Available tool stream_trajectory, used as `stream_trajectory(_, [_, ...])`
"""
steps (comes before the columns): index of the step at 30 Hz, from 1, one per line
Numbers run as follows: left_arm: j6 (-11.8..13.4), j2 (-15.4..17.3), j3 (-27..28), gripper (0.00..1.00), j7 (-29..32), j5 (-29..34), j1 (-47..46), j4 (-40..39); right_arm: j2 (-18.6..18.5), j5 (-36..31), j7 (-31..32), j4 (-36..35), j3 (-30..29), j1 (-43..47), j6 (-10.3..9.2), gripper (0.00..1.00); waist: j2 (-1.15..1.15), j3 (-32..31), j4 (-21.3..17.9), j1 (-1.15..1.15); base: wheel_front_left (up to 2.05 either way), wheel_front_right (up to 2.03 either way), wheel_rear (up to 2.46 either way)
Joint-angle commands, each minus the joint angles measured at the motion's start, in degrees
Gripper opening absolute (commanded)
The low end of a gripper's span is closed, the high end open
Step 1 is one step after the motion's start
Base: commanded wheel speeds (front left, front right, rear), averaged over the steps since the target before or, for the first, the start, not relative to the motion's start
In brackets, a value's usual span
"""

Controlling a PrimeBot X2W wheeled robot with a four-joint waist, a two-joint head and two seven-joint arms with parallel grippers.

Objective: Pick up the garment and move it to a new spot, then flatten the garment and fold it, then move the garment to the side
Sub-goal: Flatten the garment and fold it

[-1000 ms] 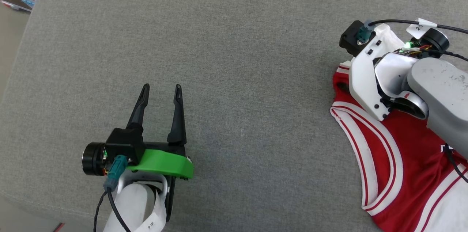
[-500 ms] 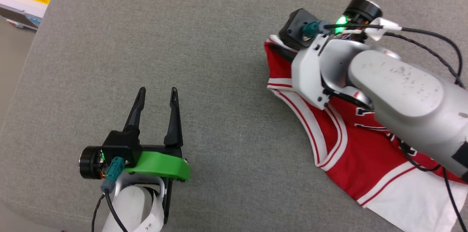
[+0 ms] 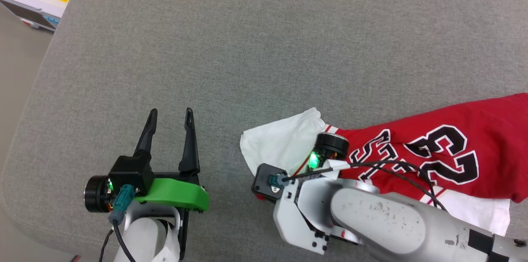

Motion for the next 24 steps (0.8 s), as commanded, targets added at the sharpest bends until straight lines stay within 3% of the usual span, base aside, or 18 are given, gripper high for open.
stream_trajectory(1, [0.4,-0.2,0.4,1.0,-0.3,0.1,0.5,0.0,-1.4,0.3,0.6,0.0,-0.1,1.1,-0.05,0.0,0.0,-0.1,-0.4,0.0,0.0,0.0,0.0])
stream_trajectory(4, [0.3,-0.2,0.6,1.0,-0.3,0.3,0.5,0.1,-2.6,1.1,-0.4,0.0,-0.1,1.8,-0.05,0.0,0.0,-0.2,-1.1,0.0,0.0,0.0,0.0])
stream_trajectory(5, [0.3,-0.2,0.8,1.0,-0.3,0.4,0.6,0.1,-2.7,1.7,-1.8,0.2,-0.1,1.4,-0.05,0.53,0.0,-0.4,-1.5,0.0,0.0,0.0,0.0])
stream_trajectory(6, [0.2,-0.2,1.0,1.0,-0.3,0.5,0.6,0.2,-2.8,2.2,-3.3,0.4,-0.1,1.0,-0.05,1.0,0.0,-0.6,-1.8,0.0,0.0,0.0,0.0])
stream_trajectory(16, [0.0,-0.2,2.9,1.0,-0.3,1.9,2.8,-0.2,-6.0,7.1,-22.3,1.2,-2.8,0.1,-0.05,1.0,0.0,-5.4,-4.5,0.0,0.0,0.0,0.0])
stream_trajectory(24, [-0.3,-0.2,4.4,1.0,-0.3,4.4,5.7,-2.2,-12.3,3.7,-29.3,-0.1,-20.7,5.5,-0.05,1.0,0.0,-7.9,-7.3,0.0,0.0,0.0,0.0])
